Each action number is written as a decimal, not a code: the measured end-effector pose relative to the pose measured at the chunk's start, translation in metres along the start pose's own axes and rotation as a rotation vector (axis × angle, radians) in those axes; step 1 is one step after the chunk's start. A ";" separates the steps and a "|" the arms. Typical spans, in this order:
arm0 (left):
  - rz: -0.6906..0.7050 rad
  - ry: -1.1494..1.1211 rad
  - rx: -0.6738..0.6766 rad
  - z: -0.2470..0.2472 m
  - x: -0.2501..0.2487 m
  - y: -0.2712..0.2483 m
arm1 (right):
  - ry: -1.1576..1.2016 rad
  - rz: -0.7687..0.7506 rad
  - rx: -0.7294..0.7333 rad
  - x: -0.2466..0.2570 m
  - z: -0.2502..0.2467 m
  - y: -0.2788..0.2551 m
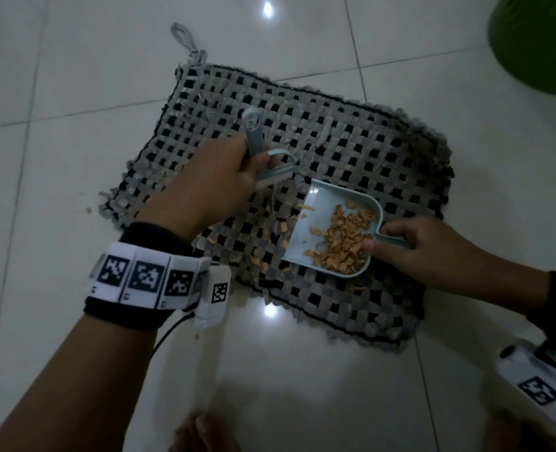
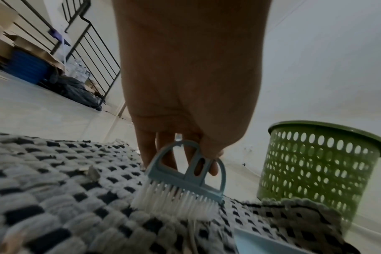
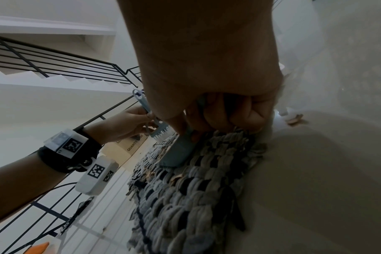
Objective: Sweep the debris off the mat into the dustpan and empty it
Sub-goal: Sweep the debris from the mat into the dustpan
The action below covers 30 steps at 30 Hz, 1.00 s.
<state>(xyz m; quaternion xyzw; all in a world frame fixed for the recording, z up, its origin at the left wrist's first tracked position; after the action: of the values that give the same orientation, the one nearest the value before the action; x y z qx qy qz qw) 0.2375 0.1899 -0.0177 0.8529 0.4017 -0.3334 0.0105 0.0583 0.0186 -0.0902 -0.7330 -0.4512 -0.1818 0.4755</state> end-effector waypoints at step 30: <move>-0.254 -0.336 -0.152 -0.062 0.022 -0.118 | -0.007 -0.047 0.004 0.030 0.021 -0.019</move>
<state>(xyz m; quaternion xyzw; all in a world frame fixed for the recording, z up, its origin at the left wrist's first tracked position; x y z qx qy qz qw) 0.2011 0.3027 0.0472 0.7246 0.5224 -0.4382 0.0996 0.0547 0.0538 -0.0696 -0.7219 -0.4704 -0.1895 0.4708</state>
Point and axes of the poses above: each hand's wrist, its own y-axis towards the middle knuckle, its own z-axis out of the palm, x = y × z, the point moved 10 cm from there along y, towards the middle knuckle, and after that the axes turned 3 degrees about z, right-handed, at the moved point
